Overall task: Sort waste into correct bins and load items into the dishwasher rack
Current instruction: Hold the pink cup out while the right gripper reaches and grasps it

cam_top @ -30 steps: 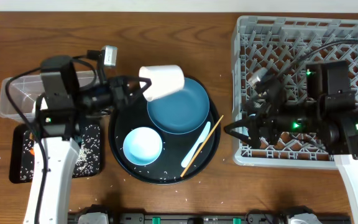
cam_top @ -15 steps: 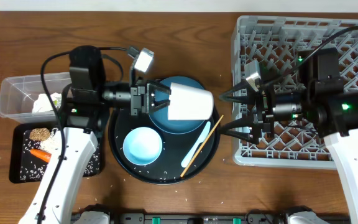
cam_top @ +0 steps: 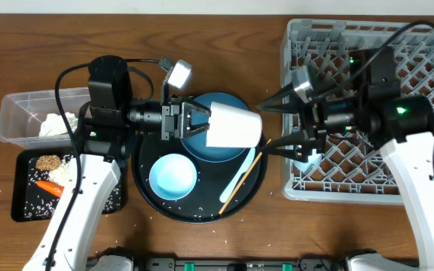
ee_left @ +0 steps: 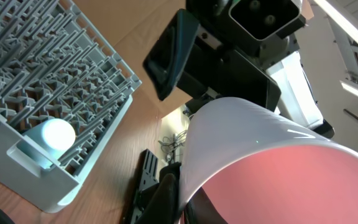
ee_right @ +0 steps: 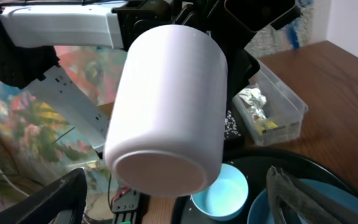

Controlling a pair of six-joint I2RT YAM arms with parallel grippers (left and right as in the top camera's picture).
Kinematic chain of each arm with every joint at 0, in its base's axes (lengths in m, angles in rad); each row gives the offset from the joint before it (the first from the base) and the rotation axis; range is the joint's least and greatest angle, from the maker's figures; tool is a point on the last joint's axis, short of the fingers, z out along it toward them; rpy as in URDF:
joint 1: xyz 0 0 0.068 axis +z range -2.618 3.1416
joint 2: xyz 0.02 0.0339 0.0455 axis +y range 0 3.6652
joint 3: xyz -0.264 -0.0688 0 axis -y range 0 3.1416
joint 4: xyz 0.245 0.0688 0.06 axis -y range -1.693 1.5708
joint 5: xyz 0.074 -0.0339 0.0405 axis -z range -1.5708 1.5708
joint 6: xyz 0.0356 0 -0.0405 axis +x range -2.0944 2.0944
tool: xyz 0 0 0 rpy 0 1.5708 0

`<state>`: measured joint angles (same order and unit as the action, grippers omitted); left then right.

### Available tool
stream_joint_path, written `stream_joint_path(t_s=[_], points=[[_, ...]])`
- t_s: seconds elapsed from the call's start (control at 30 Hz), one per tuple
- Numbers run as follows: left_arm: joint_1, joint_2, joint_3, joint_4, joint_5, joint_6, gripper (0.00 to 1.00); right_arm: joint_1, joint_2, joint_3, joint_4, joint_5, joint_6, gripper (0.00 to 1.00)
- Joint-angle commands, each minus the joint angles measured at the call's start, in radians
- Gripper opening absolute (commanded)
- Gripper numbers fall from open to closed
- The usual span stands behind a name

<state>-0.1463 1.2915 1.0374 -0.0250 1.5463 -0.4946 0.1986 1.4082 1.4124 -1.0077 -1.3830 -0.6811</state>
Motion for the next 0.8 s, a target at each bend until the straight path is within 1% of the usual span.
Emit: stream_joint_path(t_s=[0.0,0.27,0.4,0.77], points=[[-0.001,-0.005,0.006,0.005,0.026,-0.001,0.06,0.026,0.029,-0.002,0.01,-0.067,-0.024,0.85],[-0.001,-0.005,0.006,0.005,0.026,-0.001,0.06,0.068,0.056,-0.002,0.063,-0.077,-0.024,0.82],[-0.001,-0.005,0.006,0.005,0.026,-0.001,0.06,0.071,0.056,-0.002,0.101,-0.123,-0.023,0.82],[-0.001,-0.005,0.006,0.005,0.026,-0.001,0.06,0.084,0.056,-0.002,0.108,-0.125,-0.024,0.78]])
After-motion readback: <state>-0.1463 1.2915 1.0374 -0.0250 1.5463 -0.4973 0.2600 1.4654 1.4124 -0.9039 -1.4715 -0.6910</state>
